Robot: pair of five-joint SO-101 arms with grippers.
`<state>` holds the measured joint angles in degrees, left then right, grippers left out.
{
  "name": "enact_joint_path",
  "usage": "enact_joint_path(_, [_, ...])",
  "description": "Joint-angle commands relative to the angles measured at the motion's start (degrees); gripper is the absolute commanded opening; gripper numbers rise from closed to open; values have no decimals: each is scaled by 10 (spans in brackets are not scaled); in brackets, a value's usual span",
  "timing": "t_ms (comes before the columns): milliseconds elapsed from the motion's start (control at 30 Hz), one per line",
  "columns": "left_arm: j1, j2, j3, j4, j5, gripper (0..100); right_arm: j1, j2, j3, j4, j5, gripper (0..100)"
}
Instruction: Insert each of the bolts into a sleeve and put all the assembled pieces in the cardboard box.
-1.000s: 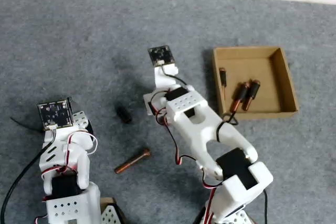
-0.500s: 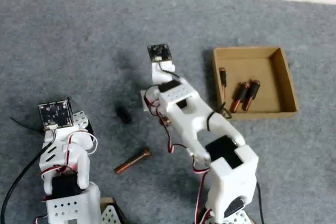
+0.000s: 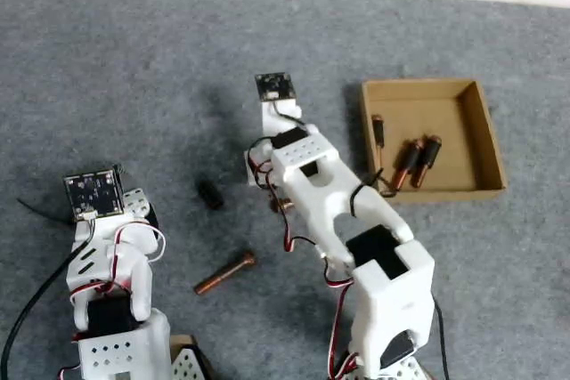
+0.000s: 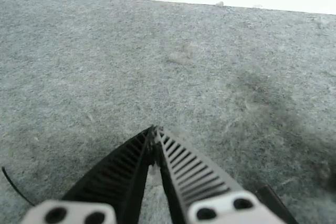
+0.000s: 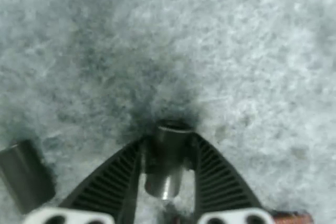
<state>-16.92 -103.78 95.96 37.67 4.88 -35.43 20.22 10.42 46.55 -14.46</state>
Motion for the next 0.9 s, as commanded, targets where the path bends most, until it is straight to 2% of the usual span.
enact_joint_path(0, [7, -10, -3, -13, -3, 5, -1, 0, -9, 7, 0, 5])
enact_joint_path(67, [7, -10, -3, -13, -3, 5, 9, -1, -9, 7, 6, 5])
enact_joint_path(200, [7, -10, -3, -13, -3, 5, 16, -34, -8, 7, 94, 5])
enact_joint_path(400, [7, -10, -3, -13, -3, 5, 19, -154, 77, -16, 103, 5])
enact_joint_path(767, [8, -10, -3, -13, -3, 7, 25, -450, 385, -232, 105, 5])
enact_joint_path(867, [37, -9, -3, -12, -4, 5, 41, -511, 443, -269, 142, 5])
